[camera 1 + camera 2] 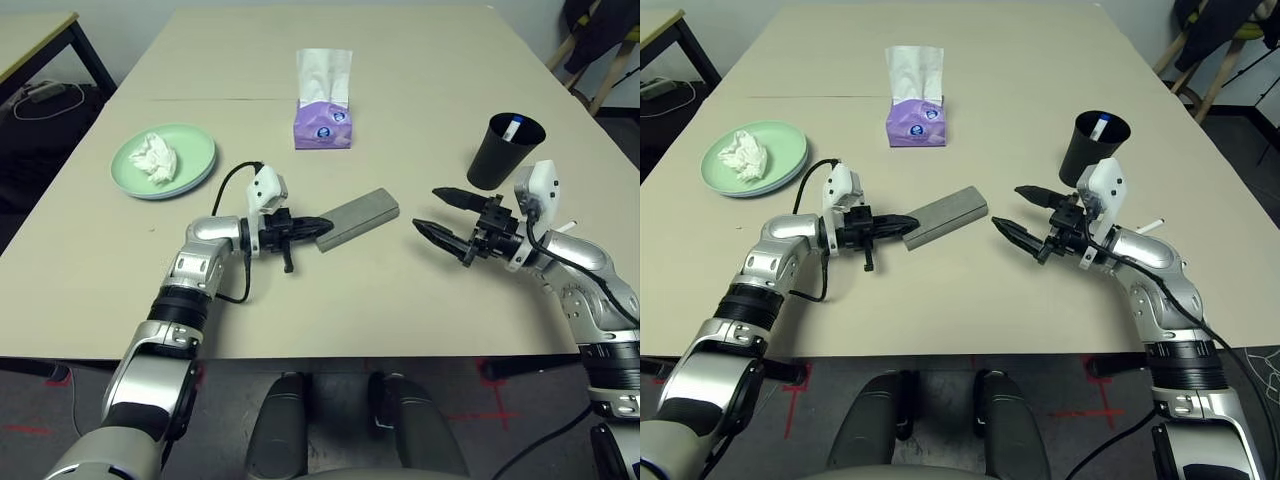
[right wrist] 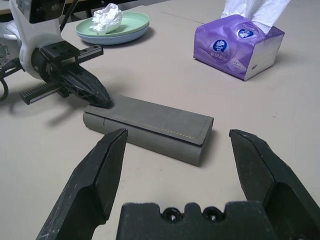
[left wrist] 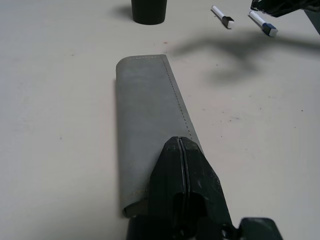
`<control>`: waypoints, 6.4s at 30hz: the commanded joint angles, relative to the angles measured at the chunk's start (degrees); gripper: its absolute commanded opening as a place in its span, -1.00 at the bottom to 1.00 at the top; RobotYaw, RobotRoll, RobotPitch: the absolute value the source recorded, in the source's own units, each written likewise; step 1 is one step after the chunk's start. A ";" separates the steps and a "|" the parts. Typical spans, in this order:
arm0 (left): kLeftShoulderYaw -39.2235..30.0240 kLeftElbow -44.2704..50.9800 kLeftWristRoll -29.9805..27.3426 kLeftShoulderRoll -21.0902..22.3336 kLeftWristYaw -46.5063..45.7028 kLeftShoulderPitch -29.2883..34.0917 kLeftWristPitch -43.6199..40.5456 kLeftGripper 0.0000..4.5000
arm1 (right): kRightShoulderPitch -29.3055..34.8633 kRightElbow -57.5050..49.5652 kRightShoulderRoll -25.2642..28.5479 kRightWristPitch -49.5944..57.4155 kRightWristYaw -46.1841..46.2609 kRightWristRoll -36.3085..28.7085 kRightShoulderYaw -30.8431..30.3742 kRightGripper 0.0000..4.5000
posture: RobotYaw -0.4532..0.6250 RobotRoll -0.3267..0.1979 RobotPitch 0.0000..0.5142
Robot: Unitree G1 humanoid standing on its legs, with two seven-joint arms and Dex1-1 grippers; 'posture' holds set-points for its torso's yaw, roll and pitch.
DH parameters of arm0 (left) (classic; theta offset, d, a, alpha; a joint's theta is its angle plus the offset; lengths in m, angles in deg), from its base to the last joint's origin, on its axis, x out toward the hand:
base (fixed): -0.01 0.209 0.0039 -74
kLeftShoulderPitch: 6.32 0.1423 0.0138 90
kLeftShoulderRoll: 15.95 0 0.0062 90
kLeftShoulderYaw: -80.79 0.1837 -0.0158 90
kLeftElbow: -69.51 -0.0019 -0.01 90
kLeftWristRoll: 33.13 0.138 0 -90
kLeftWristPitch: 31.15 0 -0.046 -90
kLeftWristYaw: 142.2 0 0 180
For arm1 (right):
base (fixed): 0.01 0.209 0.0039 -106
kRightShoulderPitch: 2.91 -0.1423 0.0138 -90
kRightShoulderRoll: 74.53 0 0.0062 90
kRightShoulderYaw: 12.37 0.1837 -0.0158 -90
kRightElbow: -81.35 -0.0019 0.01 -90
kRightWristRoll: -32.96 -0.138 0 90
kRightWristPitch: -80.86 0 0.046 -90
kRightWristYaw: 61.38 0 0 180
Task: Organize and tidy the items on the table.
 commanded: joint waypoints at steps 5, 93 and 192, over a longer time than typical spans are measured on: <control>-4.53 0.49 -5.62 -1.83 0.04 -2.61 1.15 -0.98 | -0.11 -0.41 0.43 -0.02 -0.32 -0.10 -0.38 1.00 | -0.10 0.25 -0.42; 1.80 20.80 -6.67 0.59 -6.35 7.66 -2.96 0.99 | -9.26 12.13 39.25 -33.90 -23.90 43.07 -22.93 1.00 | -0.04 0.25 -0.28; 0.69 13.85 -2.97 -0.72 -11.52 2.73 1.07 1.00 | -26.51 12.51 0.14 11.10 35.98 8.43 11.60 0.14 | -0.10 0.25 -0.39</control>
